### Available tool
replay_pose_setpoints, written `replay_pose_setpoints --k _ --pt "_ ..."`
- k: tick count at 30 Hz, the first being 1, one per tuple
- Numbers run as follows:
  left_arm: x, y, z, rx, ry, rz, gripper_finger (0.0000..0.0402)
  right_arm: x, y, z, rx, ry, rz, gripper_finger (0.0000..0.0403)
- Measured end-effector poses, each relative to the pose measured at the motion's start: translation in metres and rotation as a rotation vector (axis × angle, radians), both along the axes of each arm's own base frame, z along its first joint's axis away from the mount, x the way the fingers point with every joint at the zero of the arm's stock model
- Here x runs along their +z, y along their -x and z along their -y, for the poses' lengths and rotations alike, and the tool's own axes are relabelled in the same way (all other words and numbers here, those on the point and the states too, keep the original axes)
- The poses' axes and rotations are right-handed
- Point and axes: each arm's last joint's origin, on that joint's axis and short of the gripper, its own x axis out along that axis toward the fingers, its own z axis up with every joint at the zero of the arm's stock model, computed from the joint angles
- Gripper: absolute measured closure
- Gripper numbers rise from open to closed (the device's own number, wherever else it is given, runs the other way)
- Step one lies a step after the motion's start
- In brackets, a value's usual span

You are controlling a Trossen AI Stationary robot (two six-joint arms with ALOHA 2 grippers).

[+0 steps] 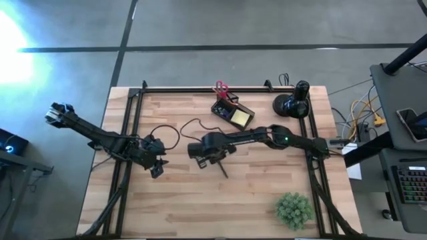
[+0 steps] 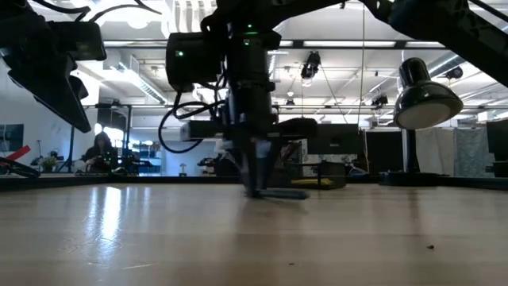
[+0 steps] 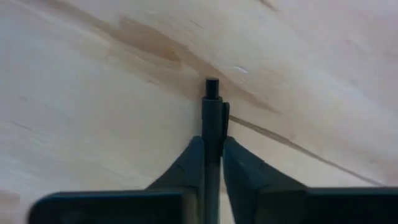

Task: Pick and place office supplies into organizer
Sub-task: Put the pen into the desk organizer

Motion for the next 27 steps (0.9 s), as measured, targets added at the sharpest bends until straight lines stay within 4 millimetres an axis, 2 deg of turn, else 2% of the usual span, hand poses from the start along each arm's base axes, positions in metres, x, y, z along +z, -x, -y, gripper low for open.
replay_pose_setpoints --k 2,6,9,13,18,20,22,27 --pt "0.0 0.0 0.0 0.002 -0.002 0.001 0.0227 0.002 0.004 0.002 0.015 0.02 -0.033 0.0383" --pt "0.0 0.0 0.0 0.003 -0.003 0.001 0.0227 0.009 0.005 0.01 0.023 0.115 -0.016 0.0389" --pt "0.0 0.0 0.0 0.003 -0.003 0.001 0.0227 0.026 0.006 0.013 0.015 0.227 0.031 0.0391" --pt "0.0 0.0 0.0 0.006 -0.008 0.004 0.0227 0.087 0.012 0.018 -0.055 0.428 0.212 0.0393" --pt "0.0 0.0 -0.001 0.017 -0.023 0.011 0.0227 0.155 0.035 0.031 -0.159 0.872 0.372 0.0393" --pt "0.0 0.0 -0.001 0.017 -0.023 0.011 0.0227 0.177 0.045 0.048 -0.196 1.01 0.389 0.0397" --pt "0.0 0.0 -0.001 0.017 -0.023 0.011 0.0227 0.189 0.053 0.075 -0.217 1.035 0.356 0.0399" --pt "0.0 0.0 -0.001 0.018 -0.026 0.012 0.0227 0.181 0.053 0.137 -0.228 1.078 0.251 0.0399"
